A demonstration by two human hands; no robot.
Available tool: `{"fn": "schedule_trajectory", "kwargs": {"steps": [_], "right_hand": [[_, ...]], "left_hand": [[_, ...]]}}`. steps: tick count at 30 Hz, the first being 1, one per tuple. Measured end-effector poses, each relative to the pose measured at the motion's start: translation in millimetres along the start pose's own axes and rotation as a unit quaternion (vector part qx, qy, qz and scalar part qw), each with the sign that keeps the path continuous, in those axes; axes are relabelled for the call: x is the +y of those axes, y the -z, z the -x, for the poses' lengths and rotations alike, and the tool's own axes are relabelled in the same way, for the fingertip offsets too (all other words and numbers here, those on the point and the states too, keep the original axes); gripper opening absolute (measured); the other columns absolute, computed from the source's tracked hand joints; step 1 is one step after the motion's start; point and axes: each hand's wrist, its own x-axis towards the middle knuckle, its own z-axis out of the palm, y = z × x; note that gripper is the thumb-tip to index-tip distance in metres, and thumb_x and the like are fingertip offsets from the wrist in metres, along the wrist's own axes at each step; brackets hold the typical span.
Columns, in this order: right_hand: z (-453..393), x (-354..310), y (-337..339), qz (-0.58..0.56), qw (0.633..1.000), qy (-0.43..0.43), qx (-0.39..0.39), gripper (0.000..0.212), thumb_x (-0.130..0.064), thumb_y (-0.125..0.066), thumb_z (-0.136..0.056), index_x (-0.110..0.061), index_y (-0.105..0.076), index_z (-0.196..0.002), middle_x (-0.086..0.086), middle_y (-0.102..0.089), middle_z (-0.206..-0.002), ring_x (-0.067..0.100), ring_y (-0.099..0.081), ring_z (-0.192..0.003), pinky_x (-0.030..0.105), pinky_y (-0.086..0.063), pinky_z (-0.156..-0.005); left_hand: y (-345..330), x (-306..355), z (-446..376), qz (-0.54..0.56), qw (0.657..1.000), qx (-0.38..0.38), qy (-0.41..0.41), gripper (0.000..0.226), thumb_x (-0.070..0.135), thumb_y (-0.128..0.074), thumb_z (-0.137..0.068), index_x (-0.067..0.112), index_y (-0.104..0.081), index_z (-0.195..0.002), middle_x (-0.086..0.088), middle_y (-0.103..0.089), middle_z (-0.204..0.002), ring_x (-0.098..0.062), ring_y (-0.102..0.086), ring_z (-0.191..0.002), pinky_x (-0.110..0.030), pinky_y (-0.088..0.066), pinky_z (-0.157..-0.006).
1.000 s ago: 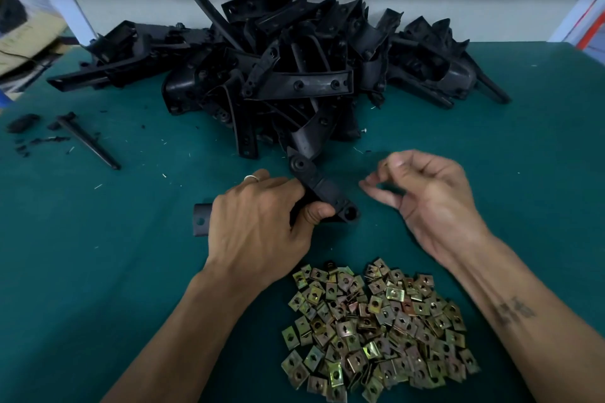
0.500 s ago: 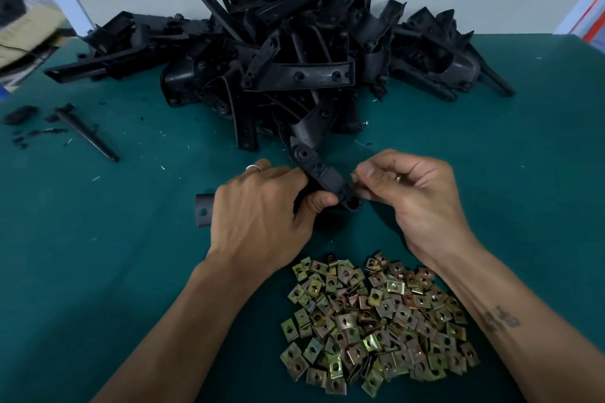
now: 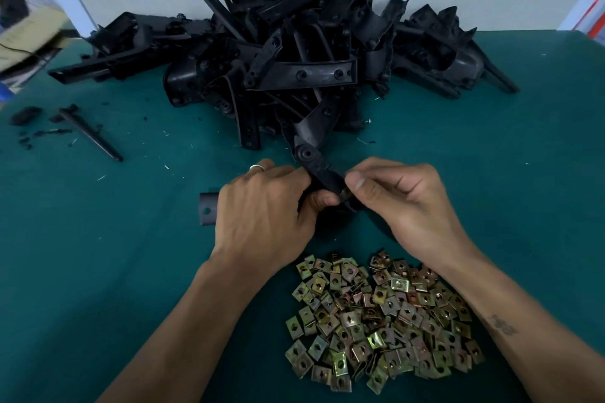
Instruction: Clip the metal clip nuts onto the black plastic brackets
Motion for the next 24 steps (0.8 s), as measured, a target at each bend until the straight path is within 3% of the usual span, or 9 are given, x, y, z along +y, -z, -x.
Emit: {"fn": "schedule_trajectory", "kwargs": {"steps": [3, 8, 12, 14, 17, 19, 22, 24], "right_hand": [[0.2, -2.7, 3.1, -0.006, 1.000, -0.015, -0.013, 0.017, -0.023, -0.077, -0.083, -0.007, -0.077, -0.089, -0.003, -0.068, -0.085, 0.007, -0.064, -0.079, 0.019, -0.048, -0.073], [0.2, -0.7, -0.8, 0.148, 0.988, 0.049, -0.015, 0.013, -0.008, -0.085, -0.081, -0.008, -0.073, -0.086, 0.002, -0.064, -0.083, 0.011, -0.063, -0.076, 0.017, -0.047, -0.072], [0.4, -0.6, 3.3, 0.355, 0.912, 0.207, 0.004, 0.021, -0.021, -0.078, -0.090, -0.001, -0.075, -0.090, 0.004, -0.065, -0.080, 0.021, -0.060, -0.066, 0.037, -0.049, -0.057], [0.0, -1.2, 4.8, 0.399, 0.880, 0.257, 0.023, 0.026, -0.025, -0.075, -0.093, 0.001, -0.076, -0.089, 0.005, -0.067, -0.080, 0.021, -0.059, -0.063, 0.039, -0.049, -0.053], [0.7, -0.7, 2.3, 0.421, 0.862, 0.281, 0.035, 0.027, -0.026, -0.073, -0.095, 0.001, -0.076, -0.091, 0.005, -0.068, -0.081, 0.021, -0.059, -0.063, 0.039, -0.048, -0.052], [0.2, 0.1, 3.2, 0.402, 0.878, 0.260, 0.015, 0.027, -0.026, -0.071, -0.097, 0.000, -0.076, -0.102, 0.005, -0.068, -0.091, 0.021, -0.063, -0.072, 0.041, -0.051, -0.058], [2.0, -1.1, 7.0, 0.299, 0.938, 0.163, -0.063, 0.032, -0.024, -0.068, -0.100, -0.006, -0.070, -0.126, -0.001, -0.067, -0.110, 0.020, -0.066, -0.099, 0.041, -0.054, -0.079], [2.8, -2.6, 12.8, 0.231, 0.967, 0.073, -0.081, 0.031, -0.027, -0.068, -0.099, -0.013, -0.071, -0.127, -0.007, -0.068, -0.104, 0.017, -0.065, -0.099, 0.035, -0.052, -0.083]], "left_hand": [[0.9, 0.2, -0.1, -0.001, 1.000, 0.004, 0.009, 0.052, 0.060, -0.039, -0.099, 0.019, -0.059, -0.075, 0.005, -0.062, -0.066, -0.026, -0.061, -0.071, -0.028, -0.029, -0.052], [1.5, -0.7, 1.5, 0.000, 1.000, 0.013, 0.015, 0.054, 0.061, -0.040, -0.098, 0.017, -0.055, -0.071, 0.003, -0.060, -0.064, -0.027, -0.059, -0.069, -0.029, -0.024, -0.053], [0.6, -0.5, 2.1, 0.002, 1.000, 0.023, 0.017, 0.056, 0.060, -0.039, -0.099, 0.015, -0.054, -0.069, 0.005, -0.048, -0.059, -0.024, -0.053, -0.061, -0.028, -0.023, -0.051], [1.0, 0.0, 1.4, 0.012, 0.999, 0.037, 0.027, 0.055, 0.059, -0.040, -0.098, 0.015, -0.053, -0.067, 0.010, -0.035, -0.061, -0.018, -0.038, -0.056, -0.027, -0.022, -0.050], [0.4, -0.9, 1.6, 0.018, 0.998, 0.038, 0.036, 0.057, 0.059, -0.039, -0.098, 0.014, -0.053, -0.066, 0.012, -0.032, -0.062, -0.014, -0.031, -0.059, -0.027, -0.022, -0.050], [0.6, -2.3, 1.8, 0.027, 0.998, 0.035, 0.041, 0.058, 0.060, -0.037, -0.098, 0.013, -0.053, -0.067, 0.011, -0.033, -0.061, -0.016, -0.032, -0.058, -0.028, -0.025, -0.049], [1.4, -2.1, 1.3, 0.020, 0.998, 0.029, 0.043, 0.057, 0.059, -0.036, -0.099, 0.013, -0.054, -0.069, 0.010, -0.033, -0.062, -0.023, -0.041, -0.054, -0.029, -0.029, -0.048], [1.3, -0.5, 1.8, -0.008, 0.999, 0.014, 0.046, 0.057, 0.059, -0.033, -0.100, 0.014, -0.056, -0.073, 0.007, -0.034, -0.063, -0.029, -0.048, -0.054, -0.029, -0.028, -0.049]]}}
